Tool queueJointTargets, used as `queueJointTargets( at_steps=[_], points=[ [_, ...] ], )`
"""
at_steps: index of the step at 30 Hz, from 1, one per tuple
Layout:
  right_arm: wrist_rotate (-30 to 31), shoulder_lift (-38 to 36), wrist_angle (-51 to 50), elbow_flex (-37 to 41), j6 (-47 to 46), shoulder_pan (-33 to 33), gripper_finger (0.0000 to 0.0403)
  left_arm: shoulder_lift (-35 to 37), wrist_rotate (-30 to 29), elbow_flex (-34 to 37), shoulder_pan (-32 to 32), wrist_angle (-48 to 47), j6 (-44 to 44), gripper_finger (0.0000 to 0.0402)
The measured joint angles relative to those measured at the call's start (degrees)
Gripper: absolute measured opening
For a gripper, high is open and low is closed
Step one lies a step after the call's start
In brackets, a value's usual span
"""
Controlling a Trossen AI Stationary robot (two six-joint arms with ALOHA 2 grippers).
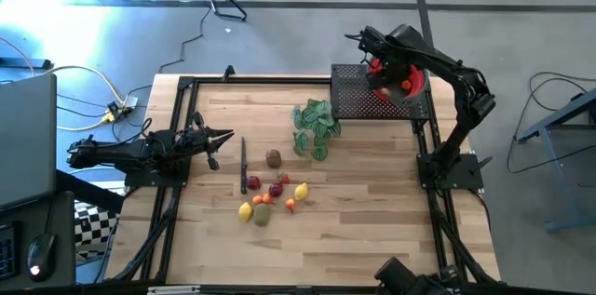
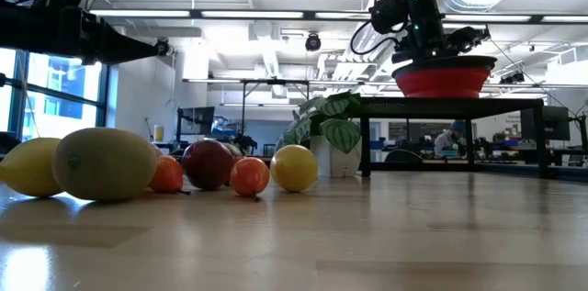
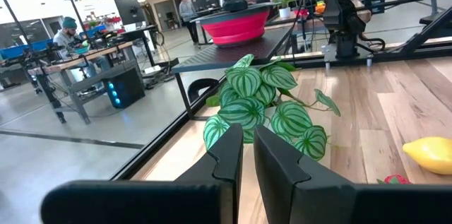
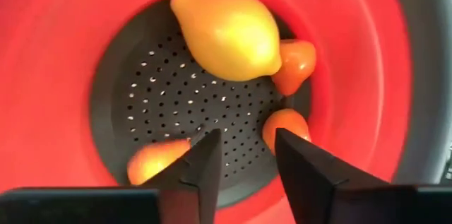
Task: Pick & Place Fruit
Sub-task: Put the black knife on the shelf
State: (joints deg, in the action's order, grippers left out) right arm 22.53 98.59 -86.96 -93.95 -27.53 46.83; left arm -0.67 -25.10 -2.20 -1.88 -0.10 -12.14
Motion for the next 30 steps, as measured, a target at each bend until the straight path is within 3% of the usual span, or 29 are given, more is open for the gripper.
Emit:
queueJointTargets(
  at_steps=[6, 12, 18, 30],
  points=[
    [0.7, -1.5, 0.0, 0.0, -0.2, -0.4, 0.0133, 0.0, 0.0, 0.0, 0.0, 0.0, 0.0, 0.0033],
    [5.8, -5.9, 0.1, 0.0, 0.4, -2.5, 0.0100, 0.0, 0.0, 0.0, 0.0, 0.0, 0.0, 0.0033],
    [6.3, -11.6, 4.4, -0.1, 0.4, -5.4, 0.0066, 0.0, 0.0, 0.0, 0.0, 0.0, 0.0, 0.0033],
    [15.5, -16.5, 26.5, -0.2, 7.9, -23.0, 0.0005, 0.0, 0.0, 0.0, 0.0, 0.3, 0.4, 0.0033]
  ],
)
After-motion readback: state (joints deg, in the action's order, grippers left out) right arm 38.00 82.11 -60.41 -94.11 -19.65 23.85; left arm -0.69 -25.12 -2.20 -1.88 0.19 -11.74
